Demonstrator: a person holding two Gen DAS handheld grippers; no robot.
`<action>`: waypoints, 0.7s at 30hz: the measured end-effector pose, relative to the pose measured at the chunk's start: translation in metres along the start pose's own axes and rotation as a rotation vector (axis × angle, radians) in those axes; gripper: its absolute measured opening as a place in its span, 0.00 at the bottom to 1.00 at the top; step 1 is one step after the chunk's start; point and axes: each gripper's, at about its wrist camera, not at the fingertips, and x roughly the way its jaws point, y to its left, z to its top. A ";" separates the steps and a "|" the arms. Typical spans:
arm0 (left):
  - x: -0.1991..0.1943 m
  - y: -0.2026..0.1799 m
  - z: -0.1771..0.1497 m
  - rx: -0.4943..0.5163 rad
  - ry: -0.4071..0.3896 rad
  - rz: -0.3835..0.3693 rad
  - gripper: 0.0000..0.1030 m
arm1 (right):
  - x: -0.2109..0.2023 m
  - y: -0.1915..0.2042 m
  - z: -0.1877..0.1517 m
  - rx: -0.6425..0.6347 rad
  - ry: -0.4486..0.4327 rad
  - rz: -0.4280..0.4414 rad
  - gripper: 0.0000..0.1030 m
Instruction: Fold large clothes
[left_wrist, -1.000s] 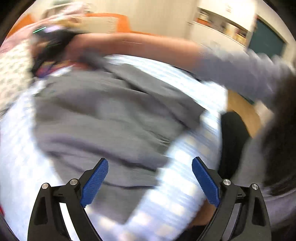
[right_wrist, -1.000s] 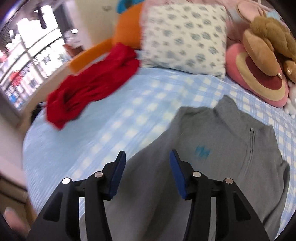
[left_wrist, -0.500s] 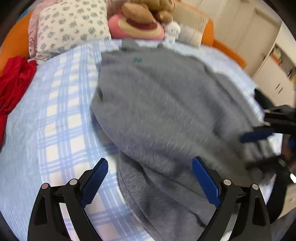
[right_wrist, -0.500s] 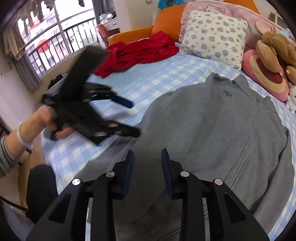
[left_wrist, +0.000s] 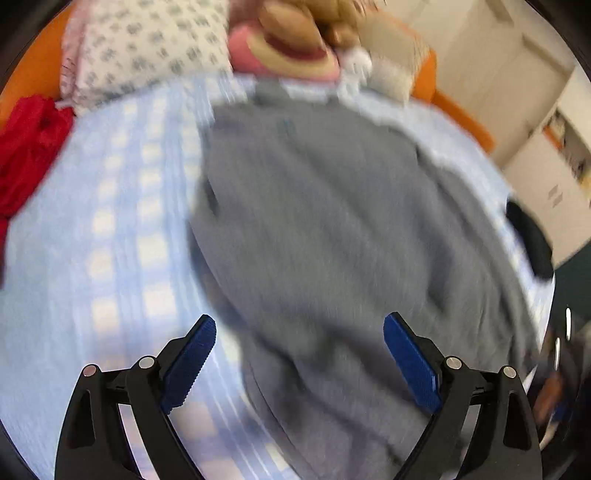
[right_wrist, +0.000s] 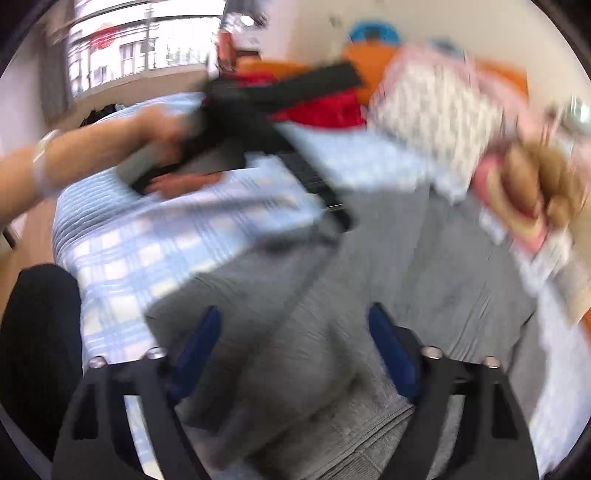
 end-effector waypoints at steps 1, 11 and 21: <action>-0.007 0.005 0.010 -0.018 -0.024 0.001 0.91 | -0.001 0.010 0.001 -0.002 0.000 0.002 0.79; 0.060 0.057 0.087 -0.221 0.097 -0.074 0.91 | 0.059 0.119 -0.005 -0.095 0.079 -0.138 0.72; 0.116 0.084 0.118 -0.317 0.130 -0.097 0.91 | 0.115 0.102 -0.008 -0.140 0.150 -0.272 0.50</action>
